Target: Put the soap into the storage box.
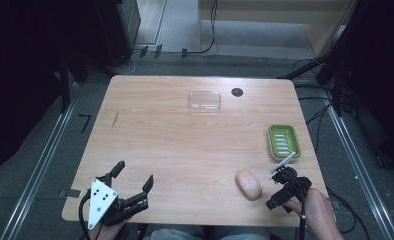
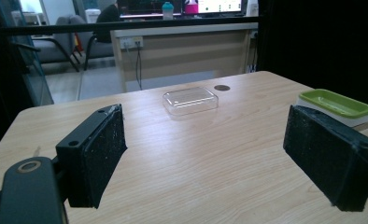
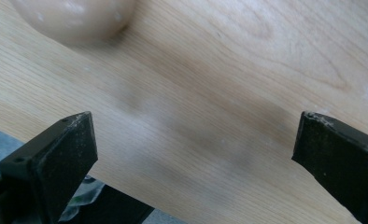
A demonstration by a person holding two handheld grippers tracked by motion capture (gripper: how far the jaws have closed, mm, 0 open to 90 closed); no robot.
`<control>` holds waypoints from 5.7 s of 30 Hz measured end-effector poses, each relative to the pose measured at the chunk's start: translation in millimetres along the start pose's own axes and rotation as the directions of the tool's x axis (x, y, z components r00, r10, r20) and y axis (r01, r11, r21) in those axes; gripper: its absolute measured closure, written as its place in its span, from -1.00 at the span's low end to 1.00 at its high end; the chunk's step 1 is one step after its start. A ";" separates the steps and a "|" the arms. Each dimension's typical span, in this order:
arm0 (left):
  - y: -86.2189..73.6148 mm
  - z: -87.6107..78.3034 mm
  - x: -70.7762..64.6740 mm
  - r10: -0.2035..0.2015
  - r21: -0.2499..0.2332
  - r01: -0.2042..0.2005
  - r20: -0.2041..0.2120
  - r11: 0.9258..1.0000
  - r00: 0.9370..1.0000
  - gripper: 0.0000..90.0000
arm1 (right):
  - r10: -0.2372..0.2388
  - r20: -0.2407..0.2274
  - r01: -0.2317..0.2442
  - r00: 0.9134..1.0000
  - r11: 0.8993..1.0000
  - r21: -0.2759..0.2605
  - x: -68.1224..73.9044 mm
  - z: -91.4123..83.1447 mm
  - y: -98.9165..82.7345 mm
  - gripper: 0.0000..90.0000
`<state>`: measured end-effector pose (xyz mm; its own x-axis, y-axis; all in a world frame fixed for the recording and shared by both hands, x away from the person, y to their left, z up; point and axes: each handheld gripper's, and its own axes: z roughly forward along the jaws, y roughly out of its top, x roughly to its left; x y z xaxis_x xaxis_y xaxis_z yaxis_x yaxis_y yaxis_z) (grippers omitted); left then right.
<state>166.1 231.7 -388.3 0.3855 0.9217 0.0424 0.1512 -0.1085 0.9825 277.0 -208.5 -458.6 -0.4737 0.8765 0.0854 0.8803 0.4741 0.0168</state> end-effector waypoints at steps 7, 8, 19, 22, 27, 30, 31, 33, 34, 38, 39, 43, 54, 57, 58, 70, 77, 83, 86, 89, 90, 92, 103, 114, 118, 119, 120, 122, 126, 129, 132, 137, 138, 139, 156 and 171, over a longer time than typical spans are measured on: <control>1.3 9.3 -3.6 0.015 0.002 -0.015 0.037 1.000 0.999 -0.71 | 0.002 -0.007 -0.002 1.000 1.000 -0.011 6.4 -6.4 5.8 -1.00; 1.3 10.8 -3.7 0.018 0.008 -0.018 0.038 1.000 0.999 -0.71 | -0.003 -0.007 0.003 1.000 1.000 -0.013 7.2 -7.3 6.8 -1.00; 2.3 16.4 -5.6 0.019 0.013 -0.020 0.061 1.000 0.998 -0.71 | -0.022 -0.026 0.021 0.999 0.999 -0.031 21.0 -13.8 22.7 -1.00; 2.3 15.7 -5.0 0.018 0.014 -0.019 0.057 1.000 0.998 -0.71 | -0.028 -0.023 0.028 0.999 0.999 -0.031 25.9 -14.8 28.4 -1.00; 2.4 15.3 -5.1 0.017 0.015 -0.018 0.054 1.000 0.998 -0.71 | -0.048 -0.018 0.048 0.999 0.998 -0.027 33.8 -14.6 40.0 -1.00; 2.1 15.3 -4.7 0.021 0.015 -0.022 0.056 1.000 0.998 -0.71 | -0.067 -0.014 0.067 0.998 0.998 -0.021 37.6 -12.5 48.4 -1.00; 2.1 15.3 -4.6 0.020 0.019 -0.021 0.052 1.000 0.998 -0.71 | -0.067 -0.014 0.067 0.998 0.998 -0.021 37.6 -12.5 48.4 -1.00; 2.4 15.1 -4.4 0.012 0.014 -0.012 0.054 1.000 0.998 -0.71 | -0.066 -0.016 0.066 0.998 0.998 -0.014 39.1 -11.2 52.4 -1.00; 2.4 15.2 -4.9 0.017 0.017 -0.017 0.055 1.000 0.998 -0.71 | -0.071 -0.012 0.071 0.997 0.997 -0.019 39.3 -10.2 53.9 -1.00; 2.4 15.2 -5.3 0.020 0.017 -0.021 0.058 1.000 0.998 -0.71 | -0.083 -0.012 0.083 0.996 0.997 -0.007 43.3 -7.0 63.3 -1.00; 2.3 15.4 -5.1 0.022 0.020 -0.024 0.057 1.000 0.998 -0.71 | -0.083 -0.014 0.083 0.996 0.997 -0.002 44.2 -6.4 65.3 -1.00; 2.3 15.1 -4.7 0.019 0.017 -0.020 0.057 1.000 0.998 -0.71 | -0.089 -0.008 0.089 0.996 0.996 0.003 47.0 -3.0 73.1 -1.00; 2.1 14.3 -4.2 0.017 0.017 -0.018 0.054 1.000 0.998 -0.71 | -0.097 0.011 0.097 0.995 0.995 0.024 50.7 8.5 85.4 -0.70; 2.1 14.2 -4.3 0.016 0.016 -0.017 0.054 1.000 0.998 -0.71 | -0.097 0.017 0.096 0.995 0.995 0.021 51.8 9.5 85.8 -0.68; 2.1 14.1 -4.2 0.016 0.016 -0.017 0.054 1.000 0.998 -0.71 | -0.101 0.022 0.101 0.995 0.995 0.015 52.1 9.5 86.0 -0.63; 2.1 13.8 -3.8 0.011 0.016 -0.012 0.050 1.000 0.999 -0.71 | -0.090 0.042 0.089 0.995 0.995 0.040 56.8 14.6 87.3 -0.40; 2.1 13.9 -3.5 0.009 0.015 -0.010 0.051 1.000 0.999 -0.71 | -0.095 0.052 0.093 0.994 0.995 0.043 58.9 14.8 87.6 -0.37; 2.2 14.4 -4.2 0.010 0.014 -0.011 0.051 1.000 0.999 -0.71 | -0.092 0.056 0.090 0.994 0.995 0.040 59.9 14.8 87.0 -0.32; 2.3 13.9 -3.9 0.009 0.014 -0.010 0.051 1.000 0.999 -0.71 | -0.087 0.058 0.085 0.995 0.996 0.038 59.4 14.2 86.4 -0.29; 2.2 13.9 -3.6 0.009 0.015 -0.010 0.050 1.000 0.999 -0.71 | -0.090 0.062 0.088 0.994 0.995 0.041 60.1 14.2 86.7 -0.28; 2.2 13.8 -3.5 0.009 0.014 -0.009 0.051 1.000 0.999 -0.71 | -0.092 0.063 0.090 0.994 0.995 0.044 60.3 14.2 87.0 -0.28; 2.1 13.9 -3.3 0.009 0.014 -0.009 0.051 1.000 0.999 -0.71 | -0.096 0.061 0.093 0.994 0.995 0.043 59.8 14.1 87.0 -0.28; 2.1 14.1 -3.4 0.008 0.013 -0.009 0.054 1.000 0.998 -0.71 | -0.099 0.051 0.097 0.994 0.994 0.045 55.5 7.3 86.0 -0.27; 2.2 13.7 -3.6 0.010 0.015 -0.011 0.054 1.000 0.999 -0.71 | -0.076 0.056 0.073 0.996 0.996 0.056 44.8 -2.0 82.4 -0.27; 2.2 13.6 -3.3 0.009 0.015 -0.010 0.054 1.000 0.999 -0.71 | -0.070 0.057 0.067 0.996 0.996 0.059 39.6 -4.7 80.7 -0.27; 2.2 13.6 -3.3 0.009 0.015 -0.010 0.054 1.000 0.999 -0.71 | -0.066 0.057 0.063 0.996 0.996 0.056 38.5 -5.4 80.2 -0.27; 2.2 13.6 -3.4 0.010 0.015 -0.010 0.053 1.000 0.999 -0.71 | -0.065 0.058 0.062 0.996 0.996 0.060 37.4 -6.3 79.7 -0.27; 2.3 13.6 -3.5 0.010 0.015 -0.011 0.054 1.000 0.998 -0.71 | -0.059 0.057 0.056 0.997 0.996 0.063 35.1 -7.9 78.7 -0.27; 2.3 13.4 -3.9 0.014 0.016 -0.015 0.055 1.000 0.998 -0.71 | -0.051 0.057 0.048 0.997 0.997 0.065 30.9 -9.6 76.7 -0.27; 2.3 13.3 -3.7 0.013 0.016 -0.014 0.055 1.000 0.998 -0.71 | -0.043 0.057 0.040 0.997 0.997 0.061 27.7 -11.9 75.0 -0.27; 2.4 13.2 -3.6 0.013 0.016 -0.014 0.055 1.000 0.998 -0.71 | -0.035 0.054 0.032 0.998 0.998 0.062 23.8 -15.0 73.2 -0.27; 2.3 13.2 -3.5 0.011 0.017 -0.012 0.054 1.000 0.998 -0.71 | -0.018 0.054 0.015 0.998 0.998 0.056 16.9 -19.3 70.1 -0.27; 2.3 13.3 -3.6 0.011 0.017 -0.012 0.054 1.000 0.998 -0.71 | -0.016 0.054 0.013 0.998 0.998 0.055 15.6 -19.9 69.7 -0.27; 2.3 13.3 -3.6 0.012 0.017 -0.013 0.054 1.000 0.998 -0.71 | -0.013 0.056 0.010 0.998 0.998 0.057 14.8 -20.5 69.4 -0.27; 2.5 13.4 -3.6 0.011 0.017 -0.012 0.056 1.000 0.998 -0.71 | 0.022 0.059 -0.026 0.998 0.998 0.064 1.6 -25.3 63.7 -0.27; 2.6 13.9 -4.3 0.014 0.017 -0.015 0.057 1.000 0.998 -0.71 | 0.056 0.065 -0.060 0.996 0.996 0.059 -12.0 -32.7 57.9 -0.27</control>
<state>177.5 222.3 -388.5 0.4389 0.8974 0.0458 0.1606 -0.1284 0.9786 334.5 -194.3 -426.0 -0.4243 0.9053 0.0215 0.9040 0.4248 -0.0474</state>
